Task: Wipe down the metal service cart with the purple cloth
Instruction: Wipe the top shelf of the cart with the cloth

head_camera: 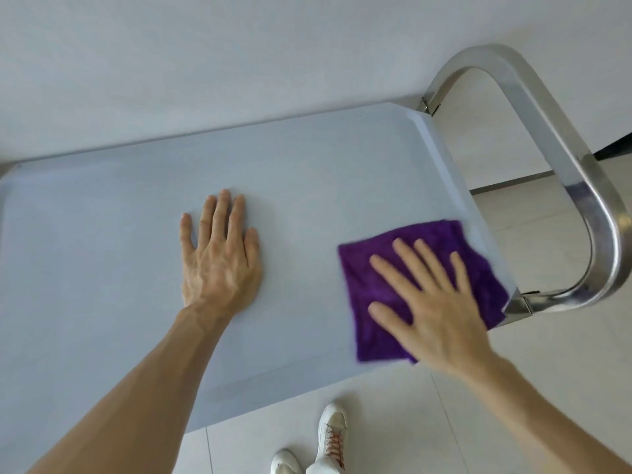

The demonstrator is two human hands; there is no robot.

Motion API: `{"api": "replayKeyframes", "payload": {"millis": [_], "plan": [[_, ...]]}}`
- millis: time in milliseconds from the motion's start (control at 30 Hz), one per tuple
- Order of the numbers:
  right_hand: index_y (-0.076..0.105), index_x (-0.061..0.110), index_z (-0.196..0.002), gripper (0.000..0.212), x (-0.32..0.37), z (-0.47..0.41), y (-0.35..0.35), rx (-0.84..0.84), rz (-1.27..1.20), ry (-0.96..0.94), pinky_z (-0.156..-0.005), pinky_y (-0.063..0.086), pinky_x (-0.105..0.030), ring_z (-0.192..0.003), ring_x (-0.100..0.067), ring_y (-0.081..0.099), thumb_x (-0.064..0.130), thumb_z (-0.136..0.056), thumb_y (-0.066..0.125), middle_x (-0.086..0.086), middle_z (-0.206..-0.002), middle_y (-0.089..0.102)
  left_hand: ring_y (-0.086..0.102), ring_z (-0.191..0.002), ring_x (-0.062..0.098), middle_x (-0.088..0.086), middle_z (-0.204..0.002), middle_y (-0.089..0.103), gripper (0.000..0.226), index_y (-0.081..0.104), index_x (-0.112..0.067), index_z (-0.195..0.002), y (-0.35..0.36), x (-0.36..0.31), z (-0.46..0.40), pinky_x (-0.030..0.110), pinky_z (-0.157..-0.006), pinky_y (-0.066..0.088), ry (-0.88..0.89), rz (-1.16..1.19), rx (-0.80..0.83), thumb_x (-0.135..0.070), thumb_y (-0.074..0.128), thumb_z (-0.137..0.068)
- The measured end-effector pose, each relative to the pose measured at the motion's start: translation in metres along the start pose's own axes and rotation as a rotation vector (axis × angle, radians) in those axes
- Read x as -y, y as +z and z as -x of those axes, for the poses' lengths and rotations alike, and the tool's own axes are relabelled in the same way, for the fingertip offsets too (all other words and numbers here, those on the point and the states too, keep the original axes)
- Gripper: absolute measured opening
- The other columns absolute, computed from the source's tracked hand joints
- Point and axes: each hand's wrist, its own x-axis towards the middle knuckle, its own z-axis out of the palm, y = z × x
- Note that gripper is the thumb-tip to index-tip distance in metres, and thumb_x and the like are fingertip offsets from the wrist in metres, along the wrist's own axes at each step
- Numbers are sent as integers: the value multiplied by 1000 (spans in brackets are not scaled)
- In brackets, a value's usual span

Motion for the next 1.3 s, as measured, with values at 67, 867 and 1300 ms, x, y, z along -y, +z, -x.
{"api": "replayKeyframes", "payload": {"millis": [67,867,1300], "plan": [[25,46,-152,68,-15,-25,-5,18,16,149,-118,15,-62,-152,-22,17,76,-91,22,5,-164,22,10,-152,16,1,-164,19,58,23,-18,-155,0,0,-1,48,-123,1,1,-1,-2,-39,16,-101],[31,44,-150,72,-41,48,9,-111,-28,247,-120,12,-53,-149,-26,23,79,-88,29,1,-161,29,10,-152,19,4,-163,19,54,23,-15,-154,-6,-2,3,51,-122,1,8,37,20,-33,23,-103],[41,38,-148,66,-41,48,10,-225,-16,218,-118,19,-57,-146,-30,31,72,-91,36,-3,-158,37,8,-152,28,3,-165,15,54,32,-25,-152,-6,-128,47,56,-121,1,223,164,162,-35,42,-100]]}}
